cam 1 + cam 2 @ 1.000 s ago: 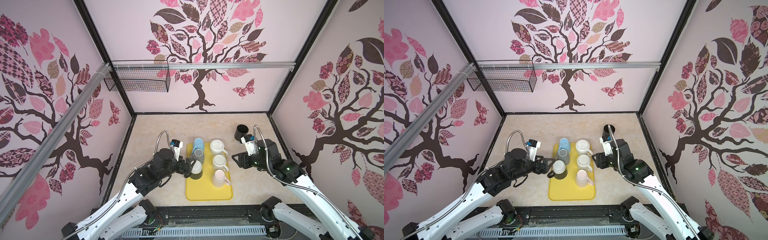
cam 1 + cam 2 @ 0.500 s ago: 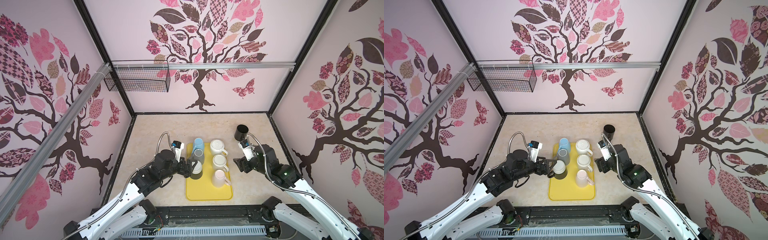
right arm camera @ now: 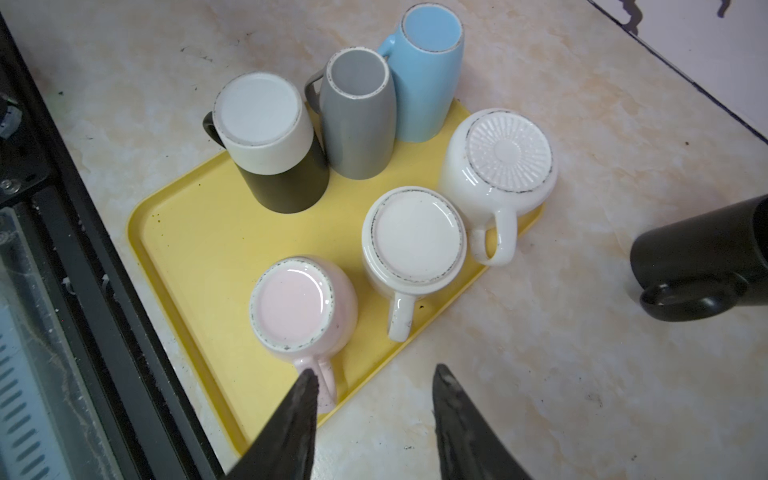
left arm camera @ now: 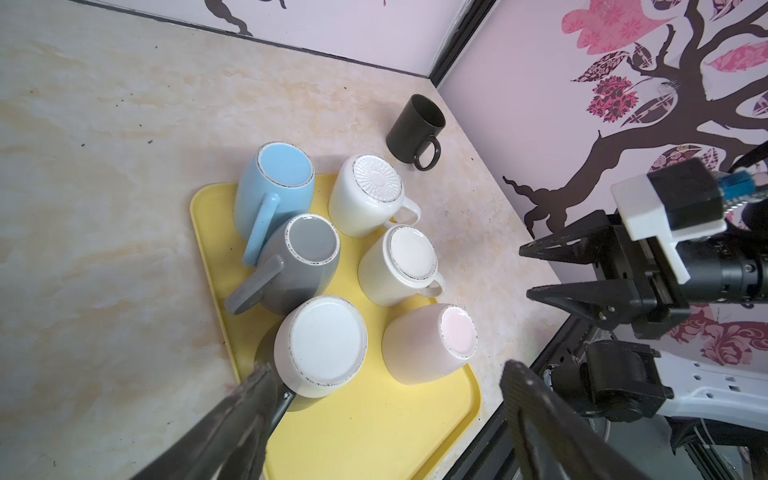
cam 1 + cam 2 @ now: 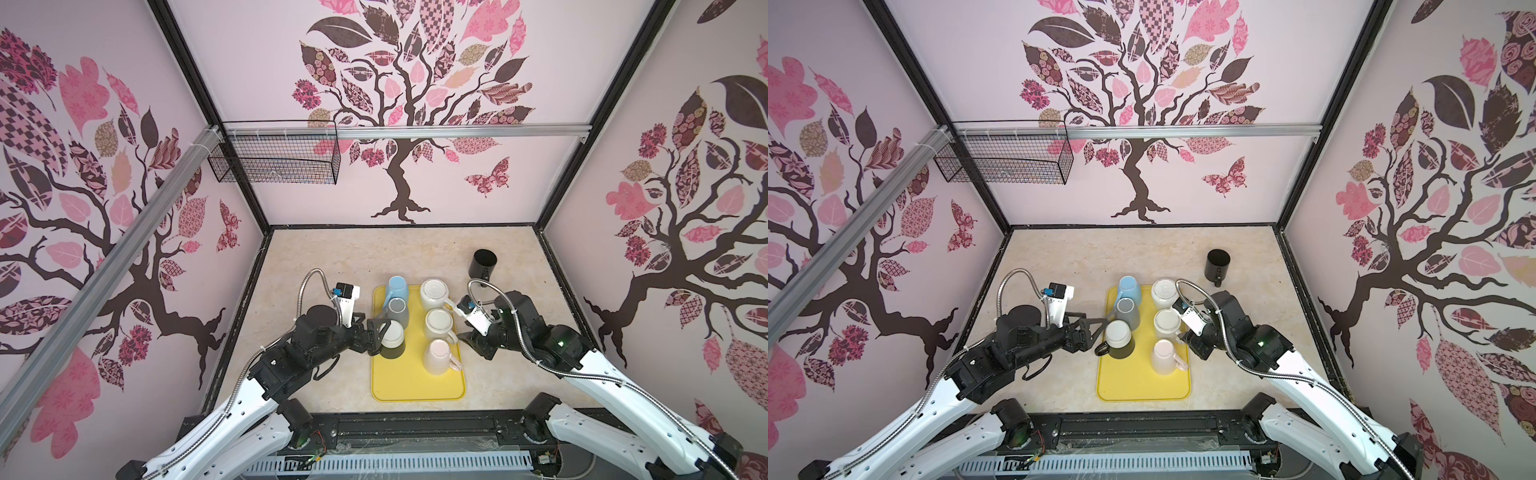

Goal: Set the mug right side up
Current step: 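Move the right gripper over the upside-down pink mug nearest the robot, then lower the right gripper onto the pink mug and close on its rim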

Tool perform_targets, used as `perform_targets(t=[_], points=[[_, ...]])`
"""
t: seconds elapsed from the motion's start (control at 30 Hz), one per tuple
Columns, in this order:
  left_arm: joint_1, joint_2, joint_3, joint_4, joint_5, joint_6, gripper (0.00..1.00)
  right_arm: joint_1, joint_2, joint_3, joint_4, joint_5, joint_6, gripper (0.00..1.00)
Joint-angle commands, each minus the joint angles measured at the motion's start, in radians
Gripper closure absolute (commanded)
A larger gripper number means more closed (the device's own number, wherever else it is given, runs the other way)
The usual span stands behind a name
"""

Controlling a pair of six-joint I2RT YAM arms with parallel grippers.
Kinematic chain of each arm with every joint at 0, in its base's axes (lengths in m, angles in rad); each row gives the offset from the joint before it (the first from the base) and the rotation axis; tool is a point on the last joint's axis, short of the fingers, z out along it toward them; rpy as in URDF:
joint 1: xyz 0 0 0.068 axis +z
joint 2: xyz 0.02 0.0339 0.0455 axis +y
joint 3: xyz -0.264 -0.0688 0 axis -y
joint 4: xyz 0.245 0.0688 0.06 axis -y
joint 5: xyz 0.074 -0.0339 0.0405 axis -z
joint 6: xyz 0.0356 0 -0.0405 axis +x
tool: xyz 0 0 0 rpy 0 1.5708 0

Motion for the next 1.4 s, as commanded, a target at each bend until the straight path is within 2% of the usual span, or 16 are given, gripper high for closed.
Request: perform_targets(t=[0.0,0.17,0.33,0.47,0.8,1.0,1.13,1.37], points=[[-0.002,-0.008,-0.028,0.024,-0.015,-0.001,0.12,0.040,0.023,0.056,-0.065,0.024,-0.102,0.52],[-0.003,0.002,-0.030,0.038,-0.008,-0.001,0.12,0.138,0.107,0.031,-0.131,0.169,-0.175,0.53],[-0.001,0.000,-0.034,0.040,-0.005,-0.003,0.12,0.142,0.095,-0.017,-0.095,0.112,-0.191,0.52],[-0.001,-0.005,-0.040,0.049,0.003,-0.008,0.12,0.143,0.115,-0.045,-0.083,0.116,-0.201,0.51],[-0.001,-0.009,-0.050,0.062,0.017,-0.012,0.12,0.171,0.209,-0.024,-0.074,0.028,-0.196,0.49],[-0.001,-0.005,-0.049,0.058,0.017,-0.013,0.12,0.197,0.270,-0.024,-0.057,0.022,-0.177,0.52],[-0.001,0.000,-0.049,0.057,0.018,-0.014,0.12,0.197,0.285,-0.033,-0.031,0.070,-0.164,0.55],[-0.001,0.012,-0.050,0.059,0.018,-0.015,0.12,0.199,0.314,-0.031,-0.006,0.087,-0.132,0.58]])
